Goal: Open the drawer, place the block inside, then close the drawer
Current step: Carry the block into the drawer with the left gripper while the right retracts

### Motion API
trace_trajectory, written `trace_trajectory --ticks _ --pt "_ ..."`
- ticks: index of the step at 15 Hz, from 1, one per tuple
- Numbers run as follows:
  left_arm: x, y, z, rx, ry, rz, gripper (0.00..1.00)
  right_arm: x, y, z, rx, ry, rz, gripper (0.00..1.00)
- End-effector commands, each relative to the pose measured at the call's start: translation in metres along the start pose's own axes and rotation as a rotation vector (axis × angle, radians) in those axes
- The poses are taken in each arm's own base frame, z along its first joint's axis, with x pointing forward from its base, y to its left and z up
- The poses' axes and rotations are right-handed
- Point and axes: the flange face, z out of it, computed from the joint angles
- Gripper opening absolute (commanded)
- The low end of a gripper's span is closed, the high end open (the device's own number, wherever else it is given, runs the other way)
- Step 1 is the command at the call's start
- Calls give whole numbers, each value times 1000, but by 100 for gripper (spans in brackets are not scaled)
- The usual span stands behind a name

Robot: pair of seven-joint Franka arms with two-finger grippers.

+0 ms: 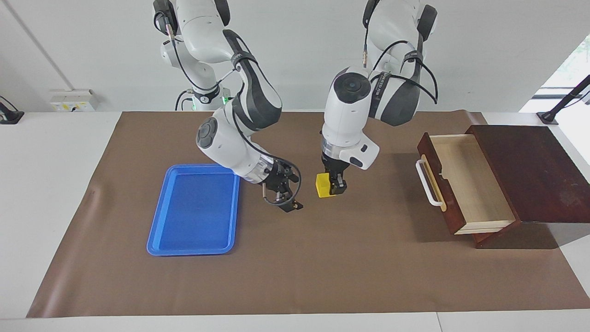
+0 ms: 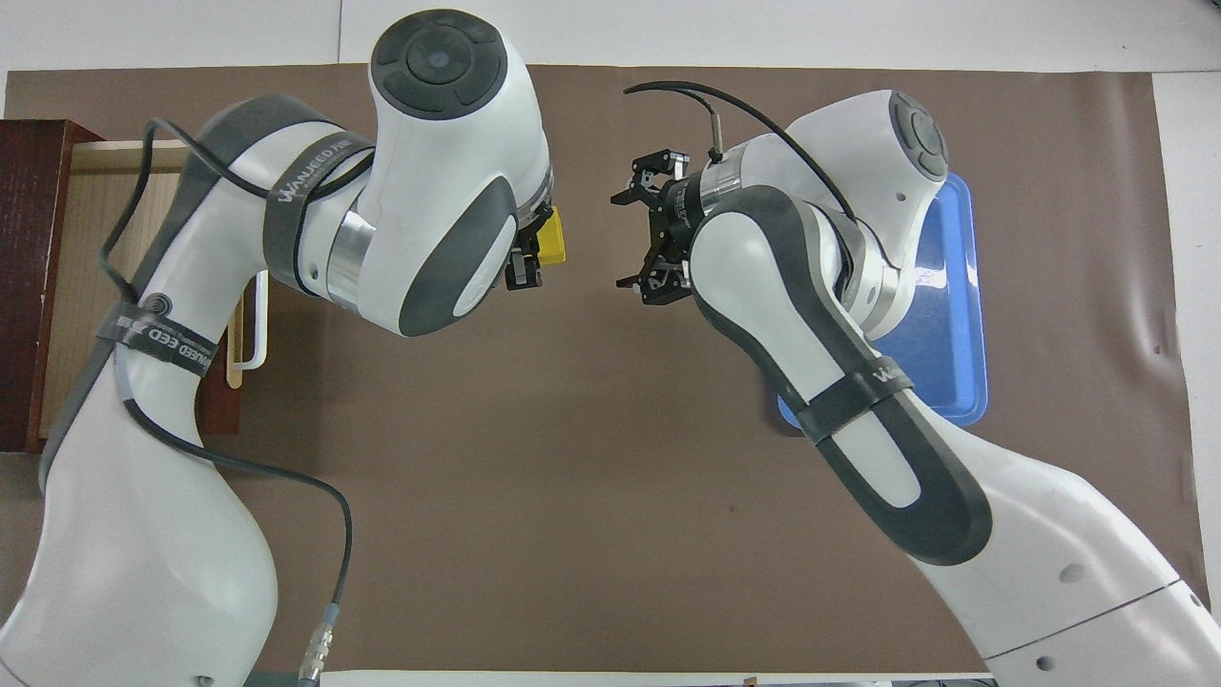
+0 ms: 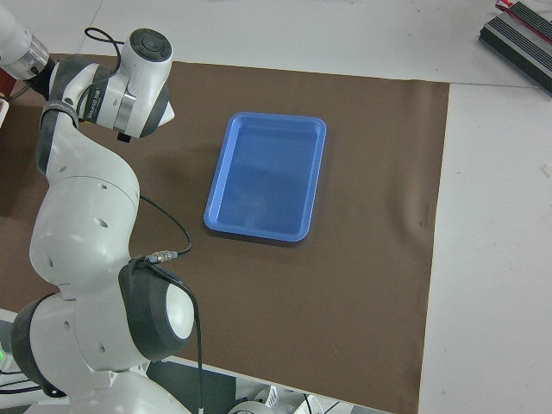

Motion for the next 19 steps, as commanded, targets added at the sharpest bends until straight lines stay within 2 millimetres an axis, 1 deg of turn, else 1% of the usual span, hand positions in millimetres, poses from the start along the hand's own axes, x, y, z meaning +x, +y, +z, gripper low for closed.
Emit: trace_trajectory --ticks 1,3,4,5,6,8,9,11,13,14,15,16,17,18,19 --pt "48 7 -24 45 26 16 0 46 17 -62 -27 -2 -88 100" --pt "80 12 -29 102 50 78 0 68 24 -102 -65 48 -182 100" --pt "100 18 -39 100 44 104 0 76 29 -122 -92 80 -238 100" --pt "126 26 -51 88 33 116 0 83 36 -146 -119 114 -304 100" --pt "154 34 -61 81 12 105 0 90 43 -165 -150 131 -358 100" --pt "220 51 -78 72 -25 84 0 103 57 -201 -201 162 -473 100" --pt "252 56 -83 71 -27 88 0 107 63 -217 -218 185 -531 100" --pt "304 64 -85 78 -36 103 0 107 76 -247 -246 232 -641 100" --pt "340 65 -81 85 -39 167 0 99 89 -273 -271 293 -728 100" --pt "352 62 -78 88 -39 191 0 94 96 -286 -287 338 -775 100" --pt "361 59 -71 87 -39 216 0 89 102 -299 -304 370 -833 100" --pt "365 57 -66 79 -38 232 0 86 106 -308 -325 395 -905 100" --pt "371 53 -59 71 -33 235 0 87 109 -317 -357 422 -990 100" --pt "384 51 -55 57 -30 221 0 94 110 -322 -396 441 -1064 100" --pt "388 50 -47 49 -30 221 0 100 110 -325 -416 439 -1135 100"
